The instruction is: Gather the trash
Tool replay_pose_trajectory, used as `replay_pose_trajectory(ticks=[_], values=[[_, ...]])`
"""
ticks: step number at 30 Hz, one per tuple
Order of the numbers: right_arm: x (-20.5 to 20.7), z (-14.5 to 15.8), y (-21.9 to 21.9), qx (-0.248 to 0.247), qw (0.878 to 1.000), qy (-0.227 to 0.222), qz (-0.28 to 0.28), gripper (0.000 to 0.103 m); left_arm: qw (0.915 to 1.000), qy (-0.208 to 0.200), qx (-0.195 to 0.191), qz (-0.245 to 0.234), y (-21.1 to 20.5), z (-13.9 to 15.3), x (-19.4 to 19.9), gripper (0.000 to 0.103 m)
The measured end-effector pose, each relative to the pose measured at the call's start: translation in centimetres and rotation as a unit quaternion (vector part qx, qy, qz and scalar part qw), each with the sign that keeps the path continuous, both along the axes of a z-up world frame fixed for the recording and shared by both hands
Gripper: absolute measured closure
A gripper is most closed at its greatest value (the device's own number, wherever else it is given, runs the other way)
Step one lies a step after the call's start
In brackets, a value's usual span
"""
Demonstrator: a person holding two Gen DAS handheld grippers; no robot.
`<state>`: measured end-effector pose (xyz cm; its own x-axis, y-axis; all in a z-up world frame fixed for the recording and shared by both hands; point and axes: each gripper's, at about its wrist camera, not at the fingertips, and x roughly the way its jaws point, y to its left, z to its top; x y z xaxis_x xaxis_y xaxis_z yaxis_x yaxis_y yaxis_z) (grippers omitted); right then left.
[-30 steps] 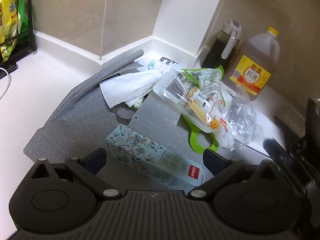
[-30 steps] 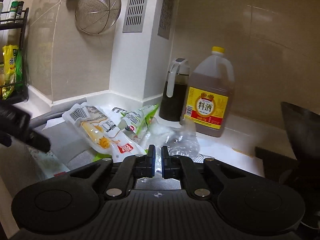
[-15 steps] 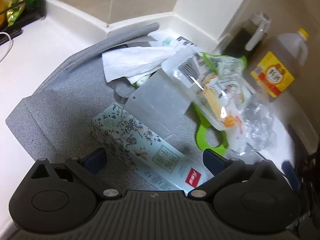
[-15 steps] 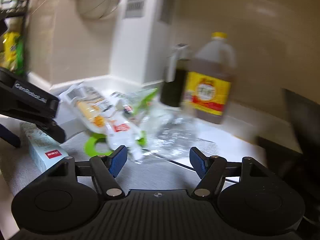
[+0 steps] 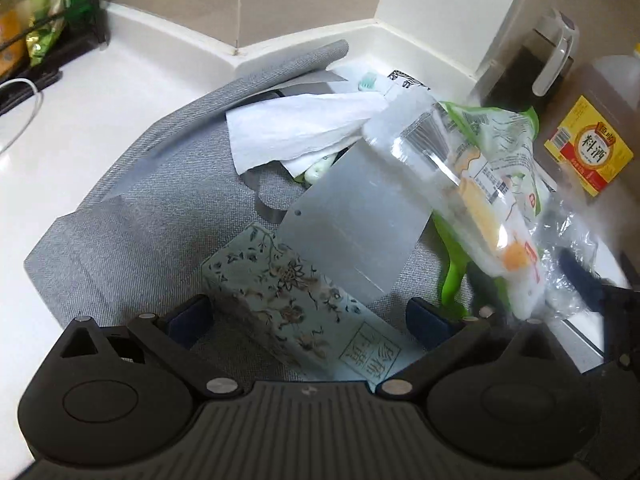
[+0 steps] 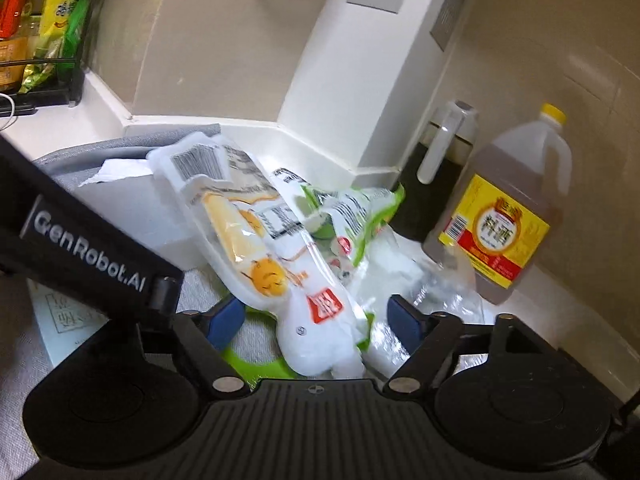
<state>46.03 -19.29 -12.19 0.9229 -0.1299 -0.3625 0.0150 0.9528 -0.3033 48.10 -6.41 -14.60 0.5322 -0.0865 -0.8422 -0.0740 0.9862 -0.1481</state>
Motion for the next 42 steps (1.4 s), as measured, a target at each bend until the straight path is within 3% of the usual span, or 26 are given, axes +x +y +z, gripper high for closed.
replay_pose_trajectory(ticks=[1, 2, 4, 5, 8, 15, 23, 29, 37, 42], values=[[0.0, -0.1, 0.1, -0.003, 1.000, 0.005, -0.001, 0.068, 1.0000, -0.007, 0.005, 0.000, 0.1, 0.2, -0.2, 0.015], [-0.1, -0.1, 0.0, -0.005, 1.000, 0.007, -0.006, 0.077, 0.9999, -0.015, 0.006, 0.001, 0.3, 0.4, -0.4, 0.026], [-0.9, 0.2, -0.6, 0.013, 1.000, -0.005, -0.012, 0.088, 0.9996, -0.017, -0.021, -0.001, 1.0, 0.8, -0.9, 0.036], [-1.5, 0.4, -0.9, 0.019, 1.000, -0.011, -0.015, 0.090, 0.9994, -0.018, -0.030, -0.002, 1.3, 1.0, -1.1, 0.043], [-3.8, 1.4, -1.8, 0.032, 0.998, -0.043, -0.024, 0.091, 0.9989, -0.034, -0.033, -0.010, 1.9, 1.8, -2.2, 0.053], [-9.8, 3.5, -3.7, 0.056, 0.992, -0.108, -0.029, 0.091, 0.9952, -0.078, -0.052, -0.027, 3.0, 4.3, -6.3, 0.059], [-14.8, 4.0, -6.3, 0.155, 0.983, -0.096, -0.039, 0.091, 0.9852, -0.123, -0.109, -0.050, 5.9, 7.4, -11.6, 0.060], [-17.1, 3.3, -6.2, 0.172, 0.980, -0.086, -0.042, 0.091, 0.9809, -0.132, -0.127, -0.065, 6.6, 8.6, -14.7, 0.060], [-23.4, 3.5, -4.0, 0.201, 0.976, -0.071, 0.041, 0.090, 0.9848, -0.140, -0.084, -0.059, 9.6, 9.7, -22.3, 0.060], [-27.5, 2.9, -1.4, 0.219, 0.969, -0.041, 0.110, 0.090, 0.9888, -0.138, -0.042, -0.039, 12.6, 8.2, -28.2, 0.060]])
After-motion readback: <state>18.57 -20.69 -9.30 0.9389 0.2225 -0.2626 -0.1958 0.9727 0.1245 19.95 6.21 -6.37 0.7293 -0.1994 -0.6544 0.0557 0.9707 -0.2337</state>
